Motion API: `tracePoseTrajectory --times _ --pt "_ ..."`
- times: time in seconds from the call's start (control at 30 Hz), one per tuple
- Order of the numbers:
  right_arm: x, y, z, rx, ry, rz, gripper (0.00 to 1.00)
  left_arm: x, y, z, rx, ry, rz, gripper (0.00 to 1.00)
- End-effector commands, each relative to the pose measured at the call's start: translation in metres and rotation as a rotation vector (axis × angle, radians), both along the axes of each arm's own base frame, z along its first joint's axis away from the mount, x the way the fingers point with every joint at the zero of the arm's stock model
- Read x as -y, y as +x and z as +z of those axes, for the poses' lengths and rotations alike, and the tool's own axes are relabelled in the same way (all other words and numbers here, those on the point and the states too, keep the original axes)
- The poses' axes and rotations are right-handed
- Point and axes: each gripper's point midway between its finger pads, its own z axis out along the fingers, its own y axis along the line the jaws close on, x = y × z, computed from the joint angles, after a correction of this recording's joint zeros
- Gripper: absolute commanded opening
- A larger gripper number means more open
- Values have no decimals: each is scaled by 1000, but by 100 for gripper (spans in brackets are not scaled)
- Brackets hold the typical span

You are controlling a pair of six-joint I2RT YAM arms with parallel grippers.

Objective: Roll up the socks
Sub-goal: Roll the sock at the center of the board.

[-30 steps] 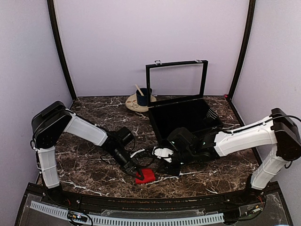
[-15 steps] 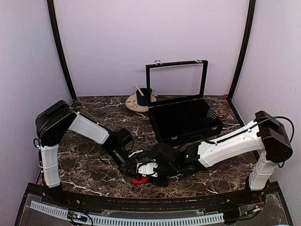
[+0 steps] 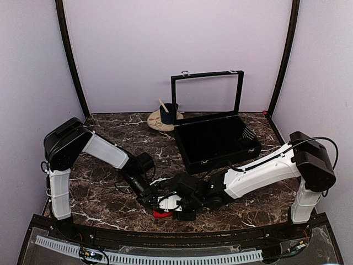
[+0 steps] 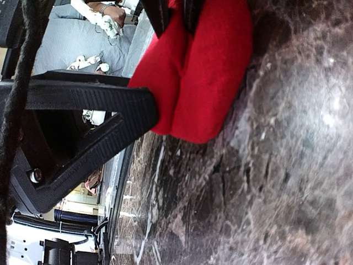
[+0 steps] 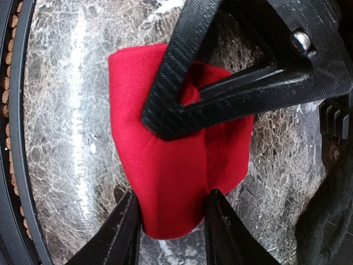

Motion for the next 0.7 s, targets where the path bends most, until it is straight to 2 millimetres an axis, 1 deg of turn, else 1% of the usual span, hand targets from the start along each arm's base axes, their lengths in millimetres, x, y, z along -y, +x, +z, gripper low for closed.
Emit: tracePoseTrajectory --times 0.0,0.07,0.2,0.23,0.4,0.47,0.53,0.6,0.67 --pt "-7 -2 -1 14 -7 29 36 -16 -5 -23 -6 117 -16 0" --pt "-8 -3 -2 13 -10 39 34 -16 -5 -23 -9 118 -17 0" --pt "-8 -6 -6 3 -28 65 16 -15 -4 -23 -8 115 -17 0" --pt "-8 -7 -8 -2 -36 69 13 -15 -3 -23 -7 115 -15 0" --pt "-3 -10 -15 -24 -62 77 4 -18 5 -25 21 141 9 0" --pt "-2 -10 -16 -40 -67 70 0 -18 10 -24 45 138 29 7" --pt "1 -10 -18 -66 -74 59 0 -20 16 -23 64 140 53 17" --pt "2 -10 -19 -90 -76 51 0 -21 20 -21 84 140 72 24" --pt "3 -10 -20 -111 -77 45 0 -21 24 -17 105 140 90 27"
